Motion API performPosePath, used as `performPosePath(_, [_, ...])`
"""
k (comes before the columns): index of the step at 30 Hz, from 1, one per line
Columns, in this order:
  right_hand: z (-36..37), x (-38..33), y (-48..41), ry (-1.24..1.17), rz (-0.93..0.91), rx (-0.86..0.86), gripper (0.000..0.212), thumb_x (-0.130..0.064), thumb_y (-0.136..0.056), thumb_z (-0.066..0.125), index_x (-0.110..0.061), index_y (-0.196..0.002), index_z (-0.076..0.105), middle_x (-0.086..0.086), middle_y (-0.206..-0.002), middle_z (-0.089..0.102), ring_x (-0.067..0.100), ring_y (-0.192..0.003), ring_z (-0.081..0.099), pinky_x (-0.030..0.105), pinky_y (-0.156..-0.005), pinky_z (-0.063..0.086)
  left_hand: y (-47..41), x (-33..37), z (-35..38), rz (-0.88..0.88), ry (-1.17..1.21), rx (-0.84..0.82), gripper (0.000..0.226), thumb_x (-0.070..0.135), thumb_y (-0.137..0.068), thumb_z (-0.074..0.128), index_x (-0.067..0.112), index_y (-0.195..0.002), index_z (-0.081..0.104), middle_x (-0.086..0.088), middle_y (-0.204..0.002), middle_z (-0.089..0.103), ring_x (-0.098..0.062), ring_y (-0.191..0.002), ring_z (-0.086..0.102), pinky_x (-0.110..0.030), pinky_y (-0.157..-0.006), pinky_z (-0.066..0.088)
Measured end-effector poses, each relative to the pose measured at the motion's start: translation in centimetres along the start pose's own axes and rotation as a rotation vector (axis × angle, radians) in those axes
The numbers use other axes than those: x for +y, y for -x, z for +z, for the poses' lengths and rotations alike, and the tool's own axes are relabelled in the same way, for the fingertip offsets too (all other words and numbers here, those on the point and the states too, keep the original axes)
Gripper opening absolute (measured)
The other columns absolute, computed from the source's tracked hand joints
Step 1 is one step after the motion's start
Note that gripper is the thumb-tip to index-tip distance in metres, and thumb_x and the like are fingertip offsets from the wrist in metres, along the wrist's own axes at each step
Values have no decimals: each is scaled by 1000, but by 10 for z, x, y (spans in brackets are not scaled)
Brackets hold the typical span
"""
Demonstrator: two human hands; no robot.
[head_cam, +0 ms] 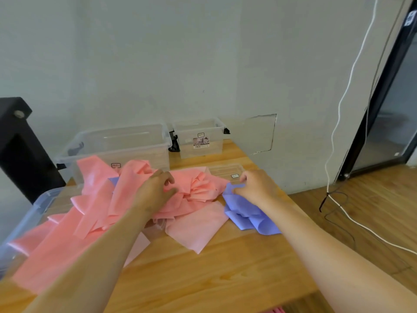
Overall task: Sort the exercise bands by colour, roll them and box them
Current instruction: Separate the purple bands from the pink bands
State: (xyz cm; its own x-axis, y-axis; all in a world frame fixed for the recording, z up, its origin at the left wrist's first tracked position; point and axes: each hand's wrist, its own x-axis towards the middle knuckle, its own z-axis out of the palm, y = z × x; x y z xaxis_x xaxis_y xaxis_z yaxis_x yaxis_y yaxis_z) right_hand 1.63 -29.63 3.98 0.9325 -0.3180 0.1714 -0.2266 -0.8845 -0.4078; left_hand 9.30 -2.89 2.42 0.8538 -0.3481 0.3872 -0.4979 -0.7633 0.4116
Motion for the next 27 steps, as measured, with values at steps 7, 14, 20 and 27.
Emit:
performPosePath(7, [28, -86, -2, -201, -325, -22, 31, -29, -81, 72, -20, -110, 63, -2, -115, 61, 18, -114, 52, 35, -92, 45, 15, -33, -27, -72, 4, 184, 25, 15, -88, 67, 8, -112, 64, -10, -121, 59, -31, -113, 53, -38, -93, 40])
performPosePath(14, [88, -188, 2, -225, -617, -193, 51, -21, -89, 65, -15, -138, 50, 5, -147, 45, 21, -138, 35, 34, -110, 32, 59, -97, -49, -343, 151, 140, 55, 25, -93, 62, 13, -143, 42, -5, -145, 45, -24, -130, 43, -34, -104, 34])
performPosePath(20, [124, -238, 2, -187, -668, -225, 39, -35, -85, 53, -17, -118, 66, 10, -116, 68, 31, -110, 61, 33, -92, 45, 69, -129, -61, -379, 210, 85, 43, 23, -94, 61, 11, -135, 53, -7, -138, 54, -22, -123, 51, -21, -95, 32])
performPosePath(27, [129, -202, -12, -233, -678, -64, 11, -17, -83, 66, -13, -92, 70, 5, -90, 67, 28, -90, 57, 35, -73, 36, 61, -128, -65, -315, 270, 83, 46, 39, -91, 59, 13, -129, 58, -4, -133, 56, -19, -123, 48, -23, -97, 33])
